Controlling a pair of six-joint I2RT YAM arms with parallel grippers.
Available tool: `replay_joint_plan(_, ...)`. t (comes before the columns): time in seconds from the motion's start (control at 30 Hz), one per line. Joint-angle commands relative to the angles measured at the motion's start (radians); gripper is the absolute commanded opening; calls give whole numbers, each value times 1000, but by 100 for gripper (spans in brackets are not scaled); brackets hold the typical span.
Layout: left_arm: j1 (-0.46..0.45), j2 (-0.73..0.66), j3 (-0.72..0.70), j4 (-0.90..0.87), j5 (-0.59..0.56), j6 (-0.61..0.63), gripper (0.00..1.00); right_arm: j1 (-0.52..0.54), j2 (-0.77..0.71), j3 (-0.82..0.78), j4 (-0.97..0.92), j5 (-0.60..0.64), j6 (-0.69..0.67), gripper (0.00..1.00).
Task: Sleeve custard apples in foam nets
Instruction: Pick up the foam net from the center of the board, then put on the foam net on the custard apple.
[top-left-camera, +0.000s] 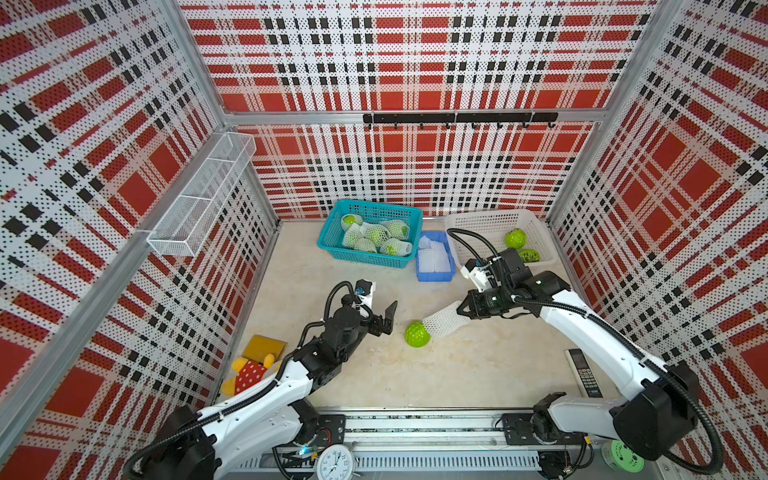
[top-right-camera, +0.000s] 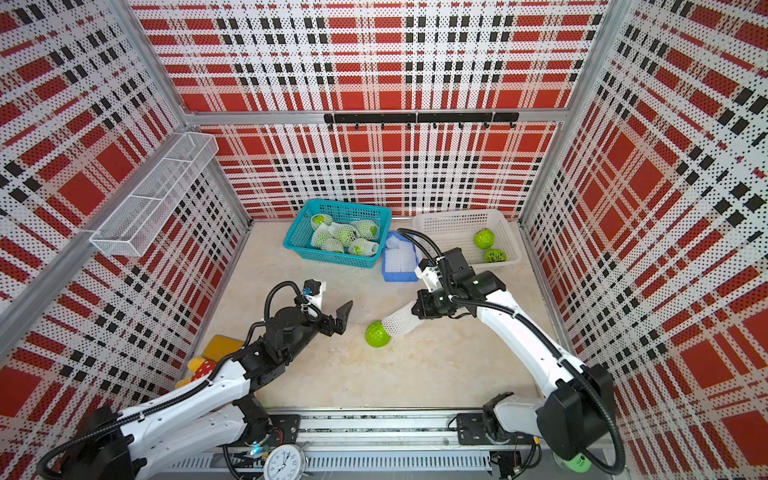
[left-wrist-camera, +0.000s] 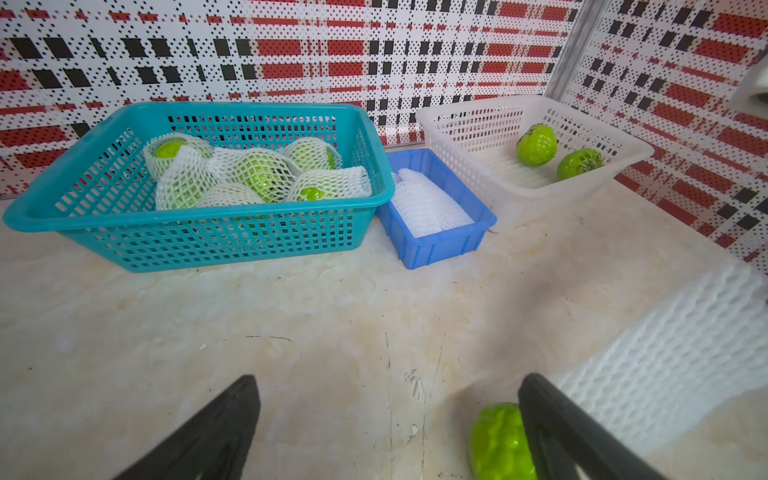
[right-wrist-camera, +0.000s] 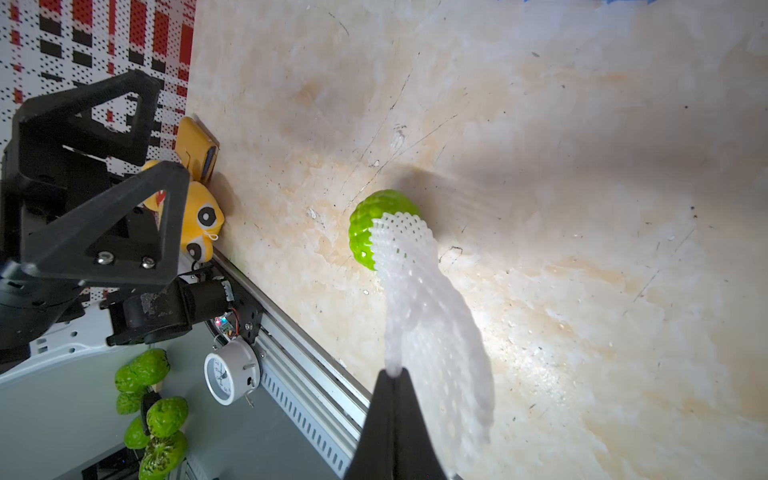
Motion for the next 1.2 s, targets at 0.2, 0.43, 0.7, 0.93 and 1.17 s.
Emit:
replay_joint_plan(0.2,-10,-25,-34,5,-49,-49,100,55,85,92,-20,29,-47,0)
replay_joint_plan(0.43,-13,-28,-40,6,-62,-52,100,87,144,134,-32,30,-58,0)
replay_joint_plan(0.7,-24,-19,-67,21,-91,-80,100,123,191,179,-48,26,-72,0)
replay_joint_plan(0.93,-32,-42,-109,35,-122,-101,100,126,184,216,-37,-11,-52,0)
replay_joint_plan(1.17,-38,-21,-113,43,-134,-101,100,125,198,240,-56,-50,-46,0)
